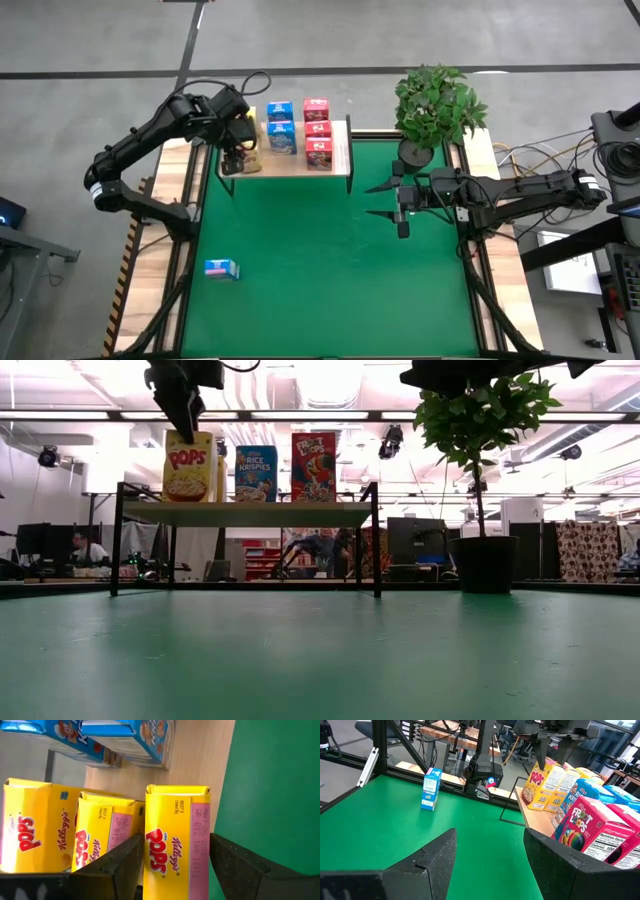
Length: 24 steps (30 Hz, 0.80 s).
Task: Stack cereal on shelf
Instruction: Adjust the yellow cereal on the shelf
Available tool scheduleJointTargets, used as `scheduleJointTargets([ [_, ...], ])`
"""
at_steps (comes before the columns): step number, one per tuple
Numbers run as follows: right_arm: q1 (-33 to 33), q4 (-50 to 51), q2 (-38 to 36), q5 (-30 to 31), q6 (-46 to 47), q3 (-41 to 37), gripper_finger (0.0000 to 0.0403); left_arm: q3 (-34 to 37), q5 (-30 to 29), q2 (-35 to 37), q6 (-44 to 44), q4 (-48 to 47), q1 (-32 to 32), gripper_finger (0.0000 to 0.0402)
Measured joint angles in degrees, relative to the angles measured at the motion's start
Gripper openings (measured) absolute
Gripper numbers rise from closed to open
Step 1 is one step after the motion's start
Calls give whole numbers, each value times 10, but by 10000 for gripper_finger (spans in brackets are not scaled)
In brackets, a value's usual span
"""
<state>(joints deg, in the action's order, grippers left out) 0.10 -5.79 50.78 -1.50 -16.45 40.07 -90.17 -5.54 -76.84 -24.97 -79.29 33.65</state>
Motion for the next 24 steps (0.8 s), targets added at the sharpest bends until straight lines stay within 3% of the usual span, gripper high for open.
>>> scheduleJointTargets([
  [17,0,0,0,0,-1,0,221,-67,11,1,58,-20,-11,208],
  [24,0,0,0,0,-2,0,221,-76,50,1,112,79,-41,203],
])
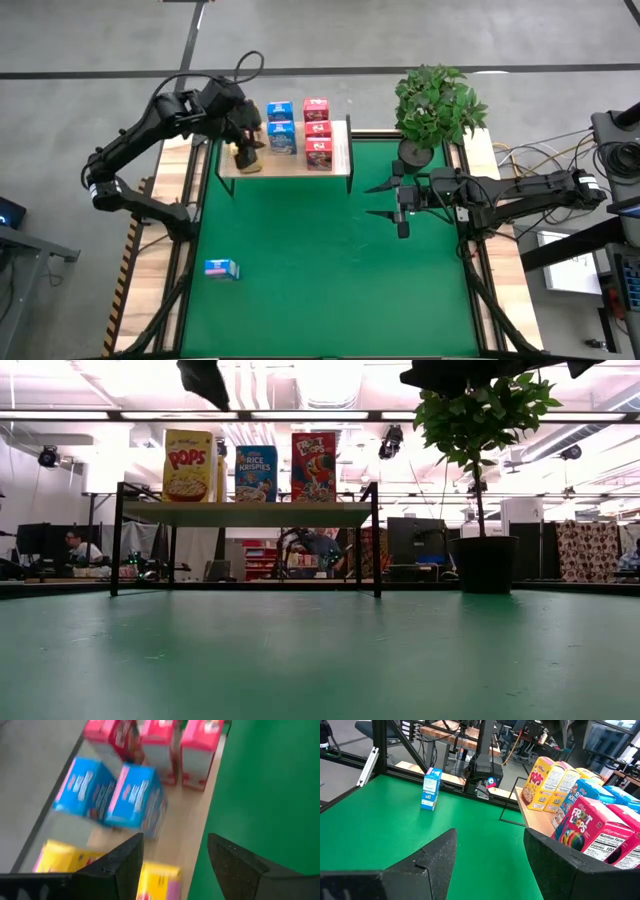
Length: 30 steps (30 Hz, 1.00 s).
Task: Stack cereal on shelf
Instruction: Adjust the yellow cereal on the shelf
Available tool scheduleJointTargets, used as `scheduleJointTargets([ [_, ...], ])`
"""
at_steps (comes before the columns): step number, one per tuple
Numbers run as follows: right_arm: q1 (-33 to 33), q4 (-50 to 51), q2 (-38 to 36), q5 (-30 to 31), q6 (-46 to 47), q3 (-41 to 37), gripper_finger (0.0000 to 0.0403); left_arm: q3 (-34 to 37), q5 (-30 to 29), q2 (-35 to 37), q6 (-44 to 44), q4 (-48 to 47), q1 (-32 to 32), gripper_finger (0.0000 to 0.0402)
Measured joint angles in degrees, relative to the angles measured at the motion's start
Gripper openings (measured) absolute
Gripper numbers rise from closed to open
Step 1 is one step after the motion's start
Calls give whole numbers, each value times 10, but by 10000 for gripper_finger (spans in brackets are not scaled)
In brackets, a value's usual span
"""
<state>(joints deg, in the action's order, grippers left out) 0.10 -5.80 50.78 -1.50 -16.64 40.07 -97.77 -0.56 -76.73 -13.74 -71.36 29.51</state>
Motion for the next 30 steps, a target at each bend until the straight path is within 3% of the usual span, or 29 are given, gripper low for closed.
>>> scheduleJointTargets([
  [8,0,0,0,0,0,0,221,23,-19,-30,18,33,-39,151],
  [13,0,0,0,0,0,0,221,23,-67,-48,18,12,-40,114],
  [18,0,0,0,0,0,0,221,23,-75,-56,23,-14,-40,84],
  [26,0,0,0,0,1,0,221,23,-85,-59,28,-37,-40,69],
  [30,0,0,0,0,1,0,221,23,-124,-59,43,-52,-41,68],
])
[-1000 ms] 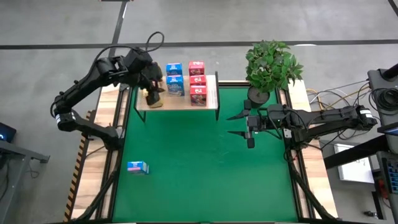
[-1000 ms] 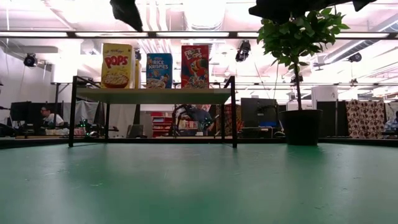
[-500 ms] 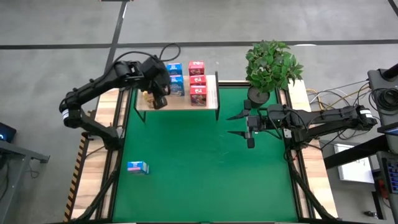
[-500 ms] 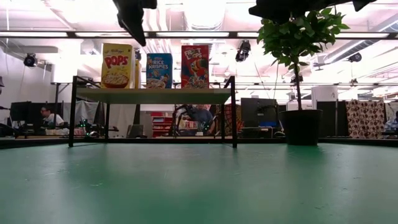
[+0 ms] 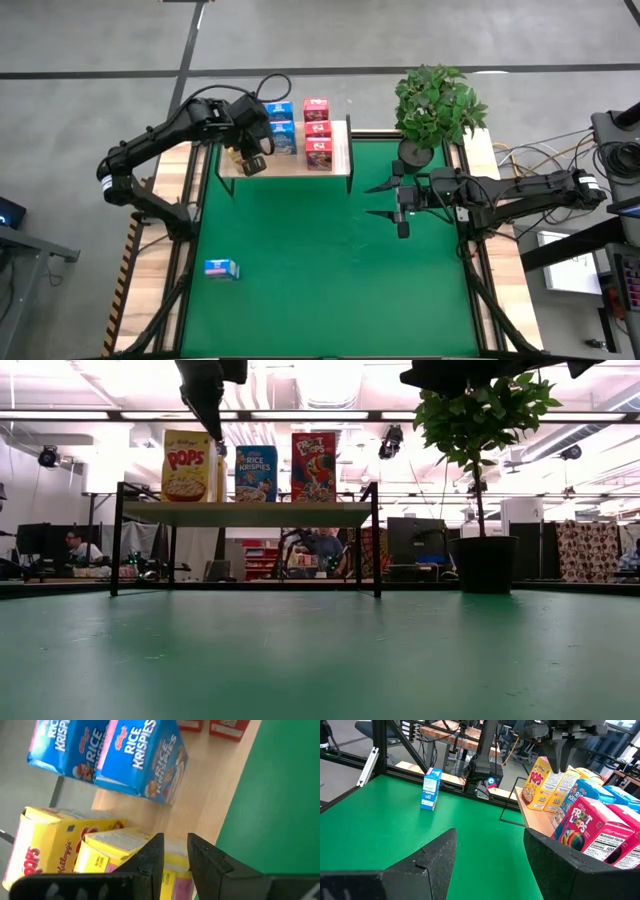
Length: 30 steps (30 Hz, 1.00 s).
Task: Stack cereal on shelf
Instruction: Adjust the yellow cereal on the shelf
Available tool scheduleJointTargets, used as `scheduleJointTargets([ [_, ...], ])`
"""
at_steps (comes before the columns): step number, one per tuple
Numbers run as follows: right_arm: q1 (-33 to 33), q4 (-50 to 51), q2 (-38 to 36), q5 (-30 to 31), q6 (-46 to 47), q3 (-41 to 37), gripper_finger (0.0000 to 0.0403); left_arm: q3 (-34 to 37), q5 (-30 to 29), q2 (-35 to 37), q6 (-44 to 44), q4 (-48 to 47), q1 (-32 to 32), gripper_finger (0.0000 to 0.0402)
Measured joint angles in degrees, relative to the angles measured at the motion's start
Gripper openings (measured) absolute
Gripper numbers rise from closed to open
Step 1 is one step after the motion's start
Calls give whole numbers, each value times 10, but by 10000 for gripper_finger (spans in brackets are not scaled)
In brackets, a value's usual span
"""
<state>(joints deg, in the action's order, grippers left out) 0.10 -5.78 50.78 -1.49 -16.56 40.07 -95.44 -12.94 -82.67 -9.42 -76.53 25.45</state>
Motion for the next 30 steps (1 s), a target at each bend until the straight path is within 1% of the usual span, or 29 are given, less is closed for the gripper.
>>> scheduleJointTargets([
  [6,0,0,0,0,0,0,221,0,-1,0,14,-17,0,68],
  [22,0,0,0,0,0,0,221,-1,-1,0,21,-20,0,68],
  [30,0,0,0,0,0,0,221,-24,0,3,43,-29,-18,68],
])
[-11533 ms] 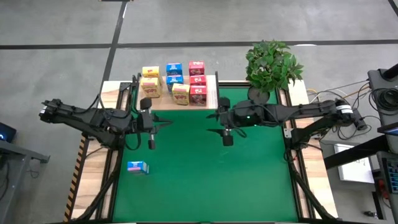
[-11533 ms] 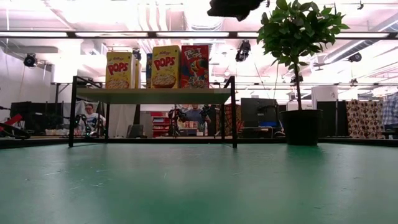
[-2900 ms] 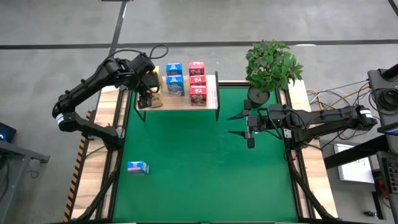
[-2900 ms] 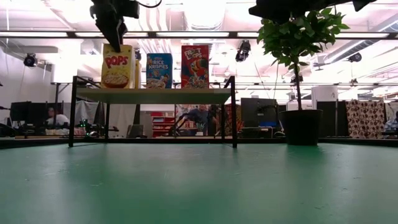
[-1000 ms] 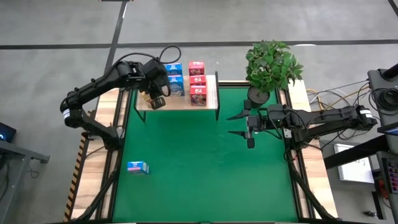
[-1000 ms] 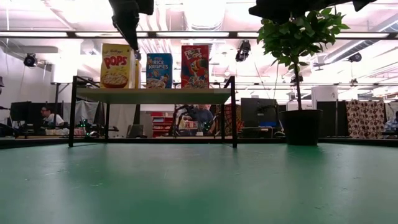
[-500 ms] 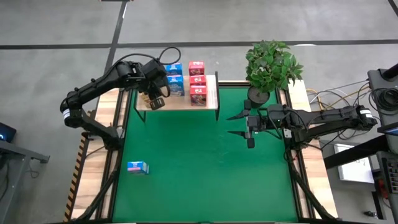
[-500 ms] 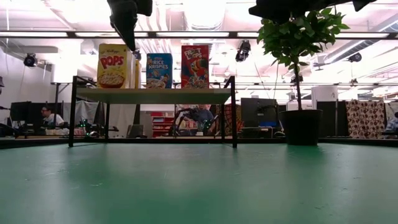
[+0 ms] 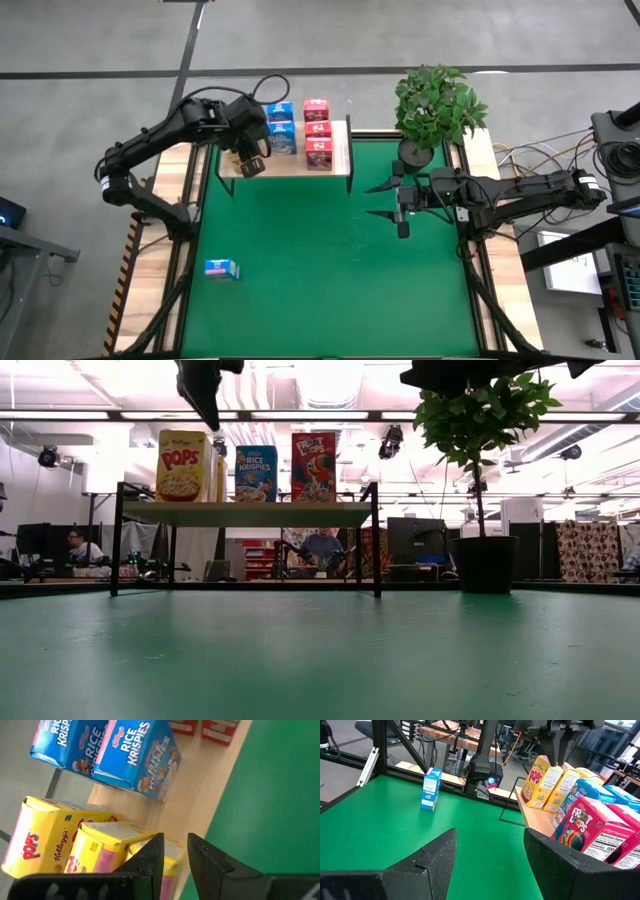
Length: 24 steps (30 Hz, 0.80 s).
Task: Stack cereal on shelf
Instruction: Adjust the yellow cereal on the shelf, then put the blue cereal on the shelf
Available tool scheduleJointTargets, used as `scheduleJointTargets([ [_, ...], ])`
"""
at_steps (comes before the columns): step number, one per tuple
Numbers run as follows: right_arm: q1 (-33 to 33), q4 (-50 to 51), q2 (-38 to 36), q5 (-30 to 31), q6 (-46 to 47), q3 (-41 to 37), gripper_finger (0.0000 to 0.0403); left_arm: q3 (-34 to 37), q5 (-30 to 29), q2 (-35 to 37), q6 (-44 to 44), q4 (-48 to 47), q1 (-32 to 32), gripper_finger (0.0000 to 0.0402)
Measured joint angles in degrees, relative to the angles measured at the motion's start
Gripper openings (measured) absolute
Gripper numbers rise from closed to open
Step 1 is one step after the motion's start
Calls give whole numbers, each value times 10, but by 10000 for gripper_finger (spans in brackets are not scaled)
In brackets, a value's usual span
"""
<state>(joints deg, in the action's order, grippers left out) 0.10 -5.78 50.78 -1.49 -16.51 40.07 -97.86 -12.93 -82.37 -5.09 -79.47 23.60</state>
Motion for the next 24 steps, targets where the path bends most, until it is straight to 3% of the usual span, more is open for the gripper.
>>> scheduleJointTargets([
  [10,0,0,0,0,0,0,221,-38,54,0,77,-67,-114,68],
  [14,0,0,0,0,-2,0,221,-34,56,1,147,-107,-193,68],
  [24,0,-1,0,0,-9,0,221,-21,65,3,346,-106,-421,68],
])
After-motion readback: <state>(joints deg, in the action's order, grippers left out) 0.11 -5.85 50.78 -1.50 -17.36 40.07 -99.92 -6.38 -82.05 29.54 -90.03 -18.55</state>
